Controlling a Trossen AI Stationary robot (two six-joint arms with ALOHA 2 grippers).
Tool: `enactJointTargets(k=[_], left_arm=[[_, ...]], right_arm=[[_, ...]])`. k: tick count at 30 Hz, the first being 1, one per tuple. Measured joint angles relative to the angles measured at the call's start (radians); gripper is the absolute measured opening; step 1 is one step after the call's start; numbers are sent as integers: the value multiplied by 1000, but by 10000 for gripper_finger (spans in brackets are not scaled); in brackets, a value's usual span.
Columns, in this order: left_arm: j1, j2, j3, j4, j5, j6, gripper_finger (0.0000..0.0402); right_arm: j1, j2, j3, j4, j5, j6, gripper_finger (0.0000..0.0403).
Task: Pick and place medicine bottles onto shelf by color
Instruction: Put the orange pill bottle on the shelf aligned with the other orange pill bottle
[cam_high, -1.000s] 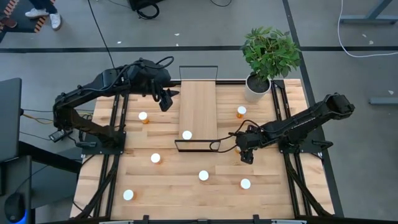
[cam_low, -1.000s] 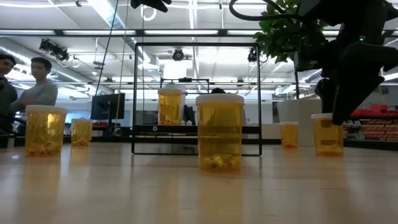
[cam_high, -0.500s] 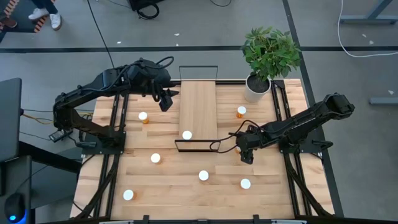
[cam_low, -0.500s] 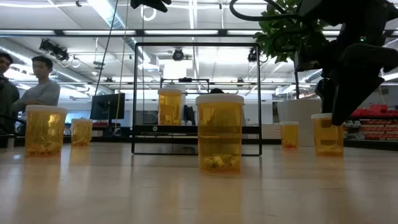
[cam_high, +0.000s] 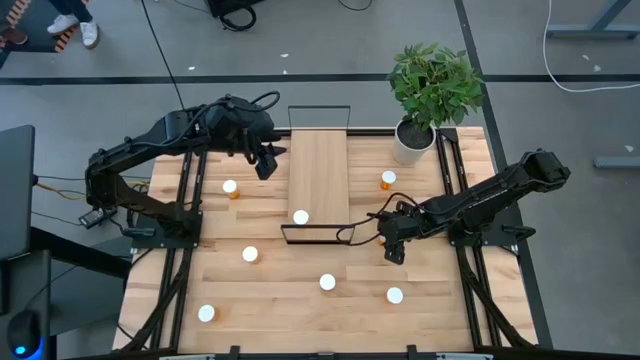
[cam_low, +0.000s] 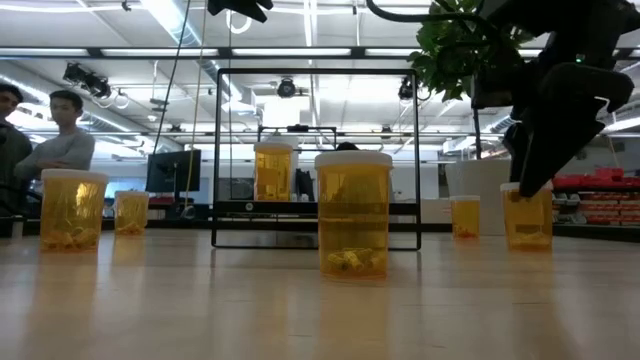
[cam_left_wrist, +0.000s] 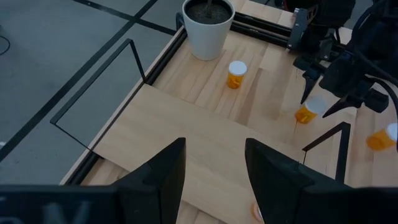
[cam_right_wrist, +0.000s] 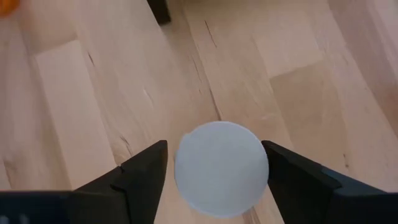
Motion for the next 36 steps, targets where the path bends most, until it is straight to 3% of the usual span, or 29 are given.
enactJointTargets(k=[21, 28, 36], left_arm=[[-6, 0, 0, -9, 0, 0, 172], [-6, 0, 0, -25, 0, 0, 172], [-6, 0, 0, -27, 0, 0, 172]], right_arm=[[0, 5, -8, -6, -11, 11, 247], [0, 6, -6, -10, -6, 30, 221], [-31, 6, 91, -95, -5, 23, 230]])
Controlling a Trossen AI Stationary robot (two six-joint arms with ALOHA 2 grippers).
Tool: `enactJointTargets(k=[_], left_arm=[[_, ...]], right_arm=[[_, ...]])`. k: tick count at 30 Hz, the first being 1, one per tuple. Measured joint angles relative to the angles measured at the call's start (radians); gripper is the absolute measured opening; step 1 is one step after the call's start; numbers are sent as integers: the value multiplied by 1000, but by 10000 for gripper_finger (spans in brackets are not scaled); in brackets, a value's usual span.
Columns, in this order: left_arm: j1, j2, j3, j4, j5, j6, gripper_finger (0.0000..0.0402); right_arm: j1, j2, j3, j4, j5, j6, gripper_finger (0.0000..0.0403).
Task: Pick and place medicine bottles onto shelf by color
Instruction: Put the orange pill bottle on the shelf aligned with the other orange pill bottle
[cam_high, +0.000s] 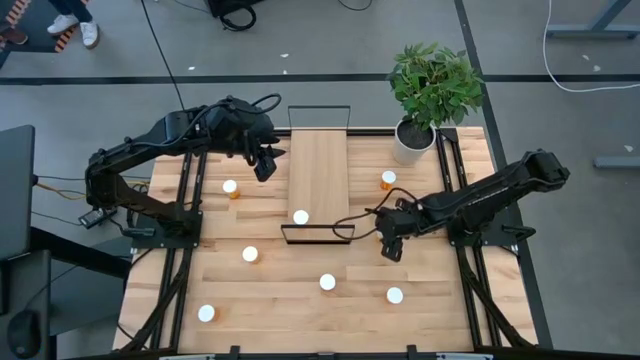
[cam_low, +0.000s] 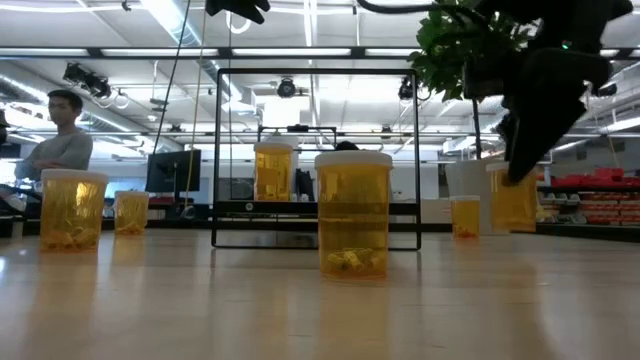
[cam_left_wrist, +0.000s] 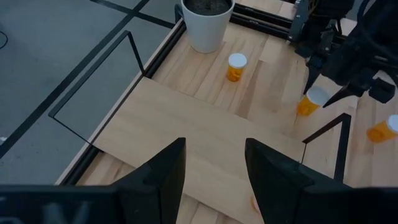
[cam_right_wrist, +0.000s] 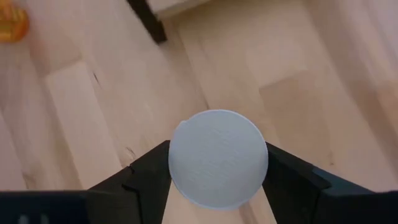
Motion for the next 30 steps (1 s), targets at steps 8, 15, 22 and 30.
enactJointTargets(k=[8, 15, 22, 30], left_arm=[[0, 0, 0, 0, 0, 1, 172], [1, 0, 0, 0, 0, 8, 172], [22, 0, 0, 0, -20, 62, 172], [76, -10, -1, -3, -26, 74, 172]], right_arm=[[-125, -1, 210, -215, 0, 14, 226], [-262, 5, 397, -221, 1, 3, 227], [-320, 153, 583, -229, -74, -88, 227], [-325, 386, 792, -316, -115, -11, 227]])
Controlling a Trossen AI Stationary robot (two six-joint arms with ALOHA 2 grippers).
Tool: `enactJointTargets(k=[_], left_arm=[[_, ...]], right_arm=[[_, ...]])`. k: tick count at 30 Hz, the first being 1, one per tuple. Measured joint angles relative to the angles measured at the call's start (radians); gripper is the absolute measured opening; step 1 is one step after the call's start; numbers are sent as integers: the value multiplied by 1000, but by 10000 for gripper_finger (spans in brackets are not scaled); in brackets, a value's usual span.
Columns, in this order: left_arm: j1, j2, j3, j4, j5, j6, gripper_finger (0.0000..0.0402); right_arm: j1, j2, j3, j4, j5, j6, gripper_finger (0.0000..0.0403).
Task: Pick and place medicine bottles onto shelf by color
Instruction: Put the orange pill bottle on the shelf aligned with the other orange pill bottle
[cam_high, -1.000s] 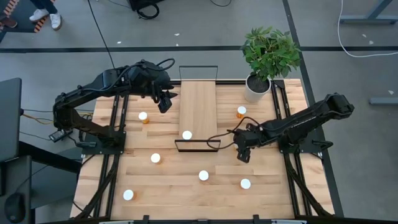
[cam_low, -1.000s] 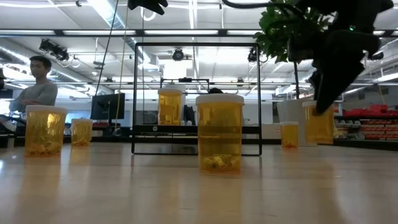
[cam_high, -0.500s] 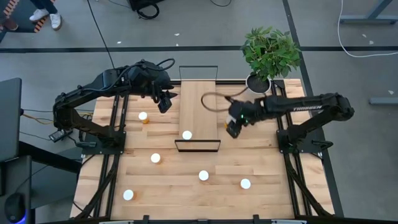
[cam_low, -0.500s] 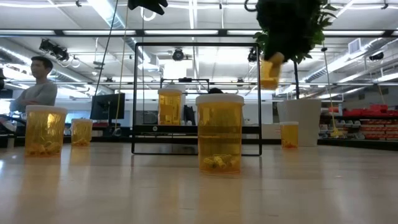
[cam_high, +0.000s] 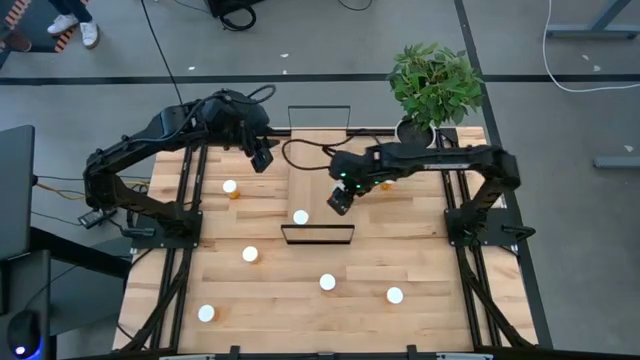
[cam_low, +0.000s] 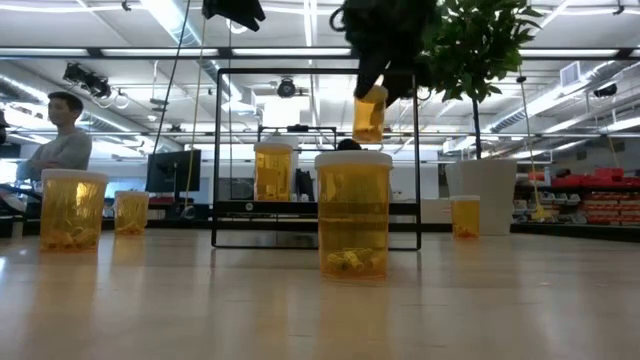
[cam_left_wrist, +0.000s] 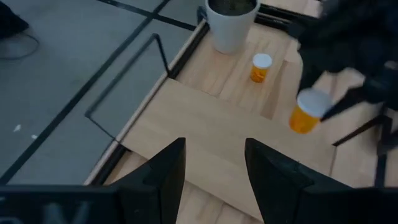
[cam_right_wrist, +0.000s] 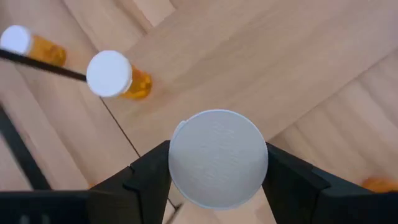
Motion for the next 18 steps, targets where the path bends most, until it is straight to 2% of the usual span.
enactJointTargets(k=[5, 18], left_arm=[[37, -5, 0, 6, -8, 25, 172], [102, -5, 0, 128, -27, 25, 172]], right_arm=[[5, 39, 8, 1, -17, 175, 227], [64, 115, -1, 23, 9, 457, 227]])
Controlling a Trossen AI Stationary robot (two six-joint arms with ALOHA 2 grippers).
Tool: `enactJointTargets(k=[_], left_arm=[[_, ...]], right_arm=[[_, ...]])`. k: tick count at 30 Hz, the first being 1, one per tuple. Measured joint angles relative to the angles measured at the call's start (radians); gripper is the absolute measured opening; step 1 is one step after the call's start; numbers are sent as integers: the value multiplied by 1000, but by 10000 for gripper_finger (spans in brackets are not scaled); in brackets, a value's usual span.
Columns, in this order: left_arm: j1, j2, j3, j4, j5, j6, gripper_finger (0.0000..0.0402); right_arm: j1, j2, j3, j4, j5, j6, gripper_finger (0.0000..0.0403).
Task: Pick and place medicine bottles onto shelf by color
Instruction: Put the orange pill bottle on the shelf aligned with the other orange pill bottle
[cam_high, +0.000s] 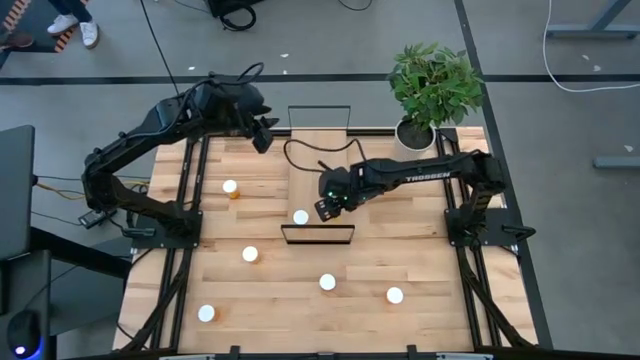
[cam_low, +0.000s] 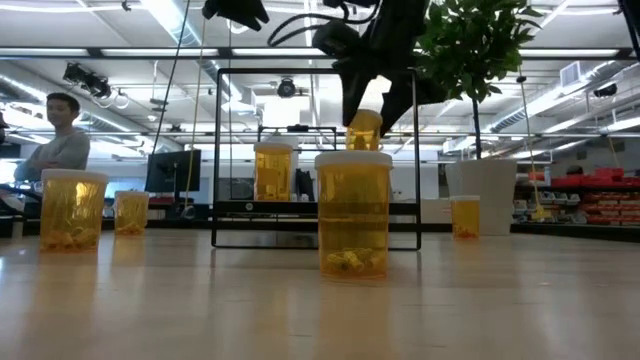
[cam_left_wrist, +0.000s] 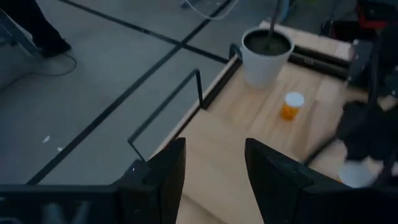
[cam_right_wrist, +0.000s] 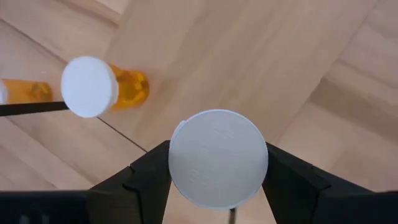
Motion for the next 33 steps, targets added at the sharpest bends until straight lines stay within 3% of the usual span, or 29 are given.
enactJointTargets(k=[14, 33], left_arm=[[26, 0, 0, 8, 0, 33, 172], [26, 0, 0, 16, 0, 44, 172]], right_arm=[[34, 93, -1, 59, 16, 79, 227], [12, 97, -1, 0, 24, 112, 232]])
